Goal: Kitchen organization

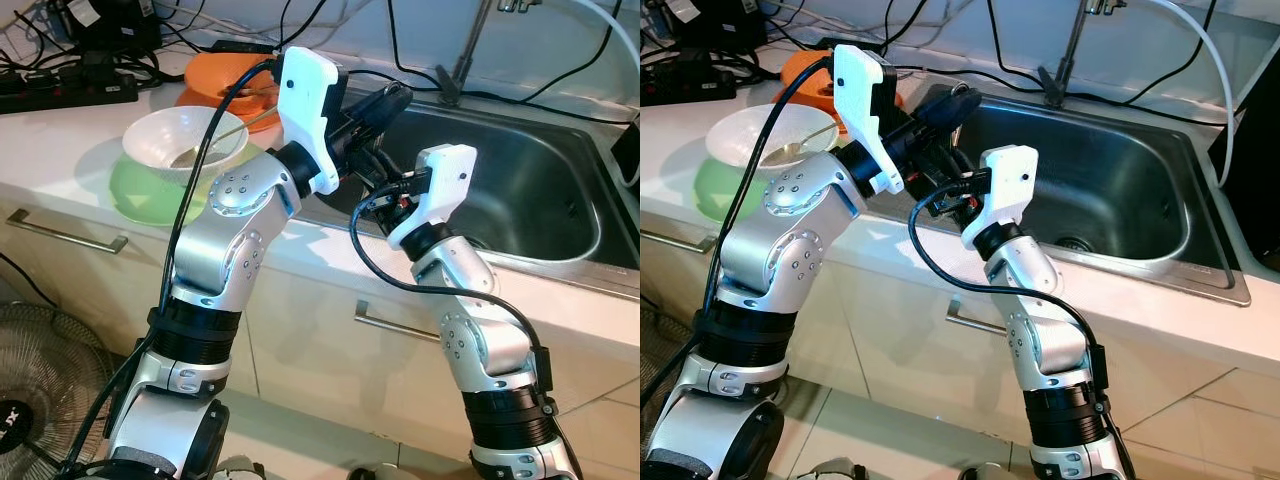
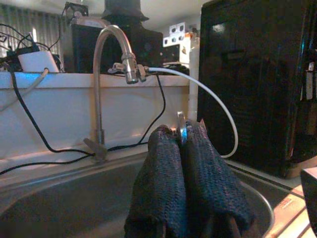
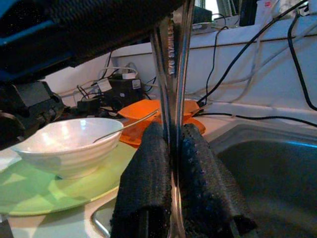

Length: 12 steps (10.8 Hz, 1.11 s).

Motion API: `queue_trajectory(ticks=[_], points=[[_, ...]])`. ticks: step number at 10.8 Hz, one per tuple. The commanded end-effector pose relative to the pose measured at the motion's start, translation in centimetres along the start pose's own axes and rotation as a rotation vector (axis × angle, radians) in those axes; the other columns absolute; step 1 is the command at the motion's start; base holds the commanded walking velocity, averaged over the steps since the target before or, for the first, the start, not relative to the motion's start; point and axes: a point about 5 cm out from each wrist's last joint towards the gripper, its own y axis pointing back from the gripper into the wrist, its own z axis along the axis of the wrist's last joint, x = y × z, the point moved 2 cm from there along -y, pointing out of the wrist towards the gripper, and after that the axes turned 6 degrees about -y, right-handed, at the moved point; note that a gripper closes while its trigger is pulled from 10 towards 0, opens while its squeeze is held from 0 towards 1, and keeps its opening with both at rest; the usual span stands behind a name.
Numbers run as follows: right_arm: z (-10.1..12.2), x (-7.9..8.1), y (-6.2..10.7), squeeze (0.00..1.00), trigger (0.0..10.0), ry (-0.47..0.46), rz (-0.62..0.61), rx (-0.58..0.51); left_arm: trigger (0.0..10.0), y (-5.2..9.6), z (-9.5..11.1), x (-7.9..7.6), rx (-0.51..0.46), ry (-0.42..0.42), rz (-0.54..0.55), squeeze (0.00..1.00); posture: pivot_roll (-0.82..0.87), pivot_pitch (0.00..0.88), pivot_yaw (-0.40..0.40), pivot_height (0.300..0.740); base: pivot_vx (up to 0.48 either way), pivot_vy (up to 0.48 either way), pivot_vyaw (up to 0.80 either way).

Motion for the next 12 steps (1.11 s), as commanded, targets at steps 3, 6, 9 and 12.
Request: queue_trajectory(ticks=[3, 6, 9, 12], points=[[0.1, -0.5, -0.1, 0.00, 3.3, -0.001, -0.028, -0.007, 10.0, -0.3, 0.6, -0.9, -0.029, 0.009, -0.040, 1.00, 0.01, 0.029, -0.056, 0.719, 0.000, 0.000, 0.00], [0.3, -1.5, -0.4, 0.00, 10.0, 0.015, -0.094, -0.015, 10.0, -0.3, 0.7, -0.8, -0.032, 0.010, -0.029, 1.00, 0.02, 0.032, -0.059, 0.719, 0.000, 0.000, 0.00], [0.6, -2.7, -0.7, 0.00, 10.0, 0.030, -0.159, -0.029, 10.0, -0.2, 0.9, -0.5, -0.049, 0.016, -0.012, 1.00, 0.02, 0.030, -0.061, 0.719, 0.000, 0.000, 0.00], [1.7, -5.9, -1.5, 0.00, 10.0, 0.074, -0.310, -0.069, 10.0, 0.7, 1.0, 0.5, -0.059, 0.030, 0.053, 0.00, 0.01, 0.031, -0.062, 0.719, 0.000, 0.000, 0.00]])
